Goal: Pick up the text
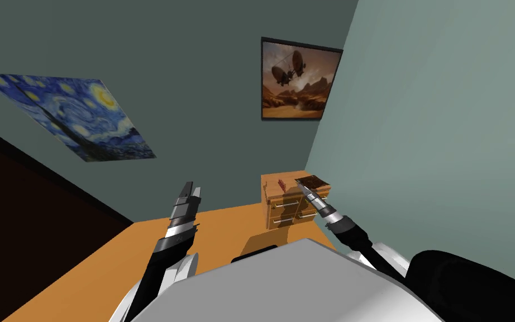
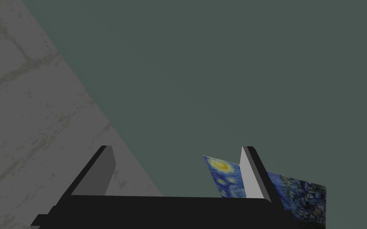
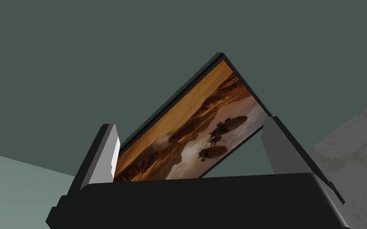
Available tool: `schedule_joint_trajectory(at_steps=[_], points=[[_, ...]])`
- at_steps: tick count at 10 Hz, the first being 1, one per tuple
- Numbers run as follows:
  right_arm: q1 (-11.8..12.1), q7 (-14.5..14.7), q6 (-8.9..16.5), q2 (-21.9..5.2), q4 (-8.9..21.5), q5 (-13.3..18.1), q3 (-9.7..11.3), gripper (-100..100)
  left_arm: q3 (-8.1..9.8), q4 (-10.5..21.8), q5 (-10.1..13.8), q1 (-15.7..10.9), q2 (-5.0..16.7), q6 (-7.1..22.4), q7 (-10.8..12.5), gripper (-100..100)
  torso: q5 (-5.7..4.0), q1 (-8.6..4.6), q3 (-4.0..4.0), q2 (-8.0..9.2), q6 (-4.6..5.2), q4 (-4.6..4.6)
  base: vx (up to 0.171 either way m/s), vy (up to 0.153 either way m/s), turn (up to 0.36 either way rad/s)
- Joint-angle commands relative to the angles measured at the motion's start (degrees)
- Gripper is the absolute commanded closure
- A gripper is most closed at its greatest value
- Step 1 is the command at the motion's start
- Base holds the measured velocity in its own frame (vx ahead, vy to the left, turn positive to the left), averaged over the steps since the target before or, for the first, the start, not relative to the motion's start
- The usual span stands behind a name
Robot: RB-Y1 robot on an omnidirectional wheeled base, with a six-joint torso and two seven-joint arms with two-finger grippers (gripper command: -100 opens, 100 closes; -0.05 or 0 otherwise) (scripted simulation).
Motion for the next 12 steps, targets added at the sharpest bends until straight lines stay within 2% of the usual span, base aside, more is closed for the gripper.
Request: schedule_joint_trajectory(at_steps=[1,5,6,7,12], points=[[2.30,-0.55,2.15,-2.24,0.68,1.16,-0.99,-100,0.00,0.00,0.00,0.00,0.00,0.00,0.00,0,0.00,0.00,0.00,0.00,0.00,0.00,0.067,0.089,0.137],[8.60,-1.51,6.04,-6.57,3.85,4.32,-2.40,-100,0.01,0.00,0.00,0.00,0.01,0.00,0.00,0,-0.05,-0.22,-0.10,-0.17,-0.01,-0.04,0.105,0.076,0.163],[8.94,-1.51,6.04,-6.57,3.85,4.32,-2.40,-100,0.01,0.00,0.00,0.01,0.01,0.00,0.00,0,-0.07,-0.30,-0.16,-0.28,-0.02,-0.06,0.103,0.031,0.060],[10.61,-1.76,7.05,-7.56,4.80,5.13,-2.60,-100,0.01,0.00,0.00,0.01,0.01,0.00,0.00,0,-0.07,-0.34,-0.11,-0.18,0.01,-0.05,0.076,0.034,0.130],[18.86,-3.10,12.17,-12.03,10.20,9.25,-2.96,-100,0.02,0.00,0.00,0.02,0.02,0.00,0.00,0,-0.13,-0.57,-0.27,-0.45,-0.02,-0.10,0.164,-0.008,0.230]])
